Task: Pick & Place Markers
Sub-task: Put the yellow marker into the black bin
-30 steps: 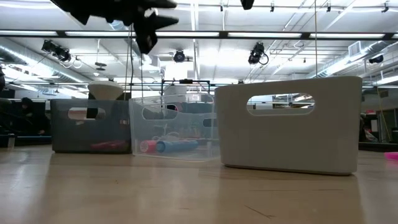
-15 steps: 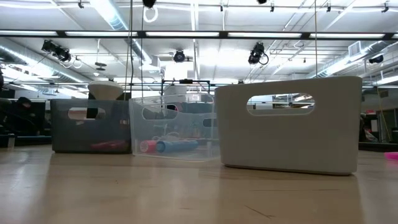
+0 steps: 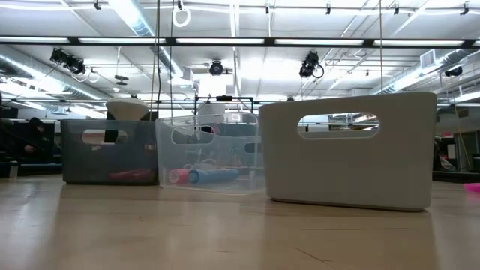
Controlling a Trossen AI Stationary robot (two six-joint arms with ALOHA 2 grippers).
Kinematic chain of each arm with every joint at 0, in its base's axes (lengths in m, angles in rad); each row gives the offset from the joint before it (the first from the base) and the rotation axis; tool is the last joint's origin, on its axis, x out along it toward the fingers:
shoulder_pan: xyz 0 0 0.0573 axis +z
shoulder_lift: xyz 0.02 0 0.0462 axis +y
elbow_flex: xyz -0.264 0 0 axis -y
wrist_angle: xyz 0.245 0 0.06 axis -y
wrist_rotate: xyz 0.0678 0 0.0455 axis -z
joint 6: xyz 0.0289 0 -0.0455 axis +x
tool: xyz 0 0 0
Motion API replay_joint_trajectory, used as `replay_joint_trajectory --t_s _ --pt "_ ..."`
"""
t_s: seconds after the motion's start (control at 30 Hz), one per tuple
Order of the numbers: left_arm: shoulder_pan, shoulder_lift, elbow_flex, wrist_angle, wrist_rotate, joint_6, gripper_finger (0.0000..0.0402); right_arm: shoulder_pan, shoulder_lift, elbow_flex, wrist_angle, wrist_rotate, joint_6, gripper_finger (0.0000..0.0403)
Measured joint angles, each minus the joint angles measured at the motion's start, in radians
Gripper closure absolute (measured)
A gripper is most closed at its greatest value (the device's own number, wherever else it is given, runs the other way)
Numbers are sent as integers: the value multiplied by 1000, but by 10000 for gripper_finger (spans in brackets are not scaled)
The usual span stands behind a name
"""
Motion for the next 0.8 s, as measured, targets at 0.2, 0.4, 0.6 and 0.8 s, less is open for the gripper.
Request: replay_joint_trajectory --t_s 0.2,0.4,0.6,0.8 --pt "-51 46 -1 23 -38 -28 271 91 0 39 -178 -31 119 234" --pt "-54 59 -1 35 -31 -78 271 210 2 41 -368 -88 261 234" --pt "-54 59 -1 34 -31 -80 271 334 5 40 -474 -72 374 234" --pt "-54 59 -1 34 -30 -79 271 420 5 -8 -472 -32 486 234"
